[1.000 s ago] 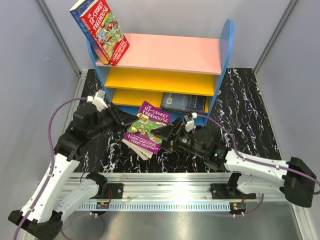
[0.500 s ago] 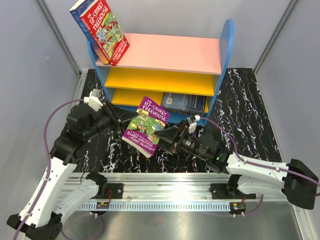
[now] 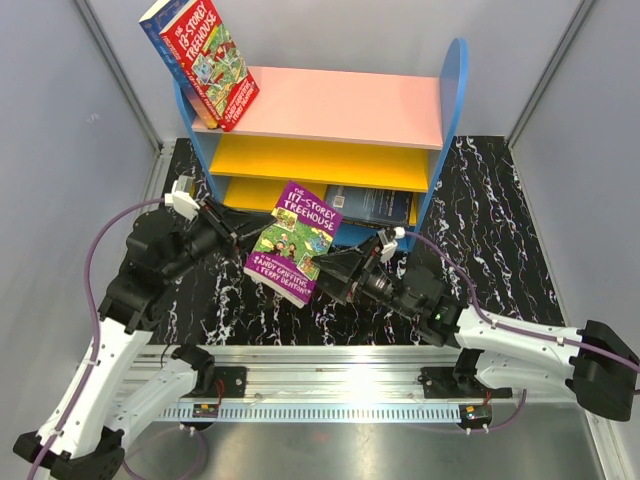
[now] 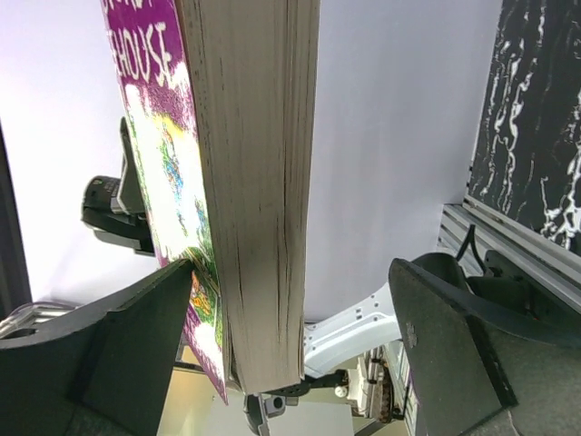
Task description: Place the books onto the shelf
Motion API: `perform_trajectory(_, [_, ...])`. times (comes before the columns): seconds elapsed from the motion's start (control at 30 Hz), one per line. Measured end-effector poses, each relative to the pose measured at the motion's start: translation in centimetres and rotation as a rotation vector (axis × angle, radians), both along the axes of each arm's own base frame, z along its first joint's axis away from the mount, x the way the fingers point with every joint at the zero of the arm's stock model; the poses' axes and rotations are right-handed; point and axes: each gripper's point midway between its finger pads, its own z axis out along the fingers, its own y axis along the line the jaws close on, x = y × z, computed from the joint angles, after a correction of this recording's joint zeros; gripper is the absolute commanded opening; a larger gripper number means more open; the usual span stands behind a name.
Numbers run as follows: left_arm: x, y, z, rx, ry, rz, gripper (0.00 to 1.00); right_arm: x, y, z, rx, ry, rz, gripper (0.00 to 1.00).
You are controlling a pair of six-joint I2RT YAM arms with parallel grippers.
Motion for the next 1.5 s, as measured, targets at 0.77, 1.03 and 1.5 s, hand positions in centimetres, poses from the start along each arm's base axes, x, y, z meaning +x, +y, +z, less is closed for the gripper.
perform_trajectory(0.77, [-1.7,-1.5,5.2,0.071,-0.209,-0.186,0.60,0.2,-1.2,10.5,-0.047,-0.220,-0.020,0.00])
perform_trajectory(1.03, [-3.9,-2.7,4.9,0.148,-0.267,-0.388,0.29,-1.3,-1.3,12.3,-0.215,-0.309,0.063,0.00])
perform_trajectory(1.5, [-5.6,-1.3,4.3,0.390,-0.308,-0.463,0.00,-2.5,-1.2,10.6,-0.356,-0.312,0.149,0.86])
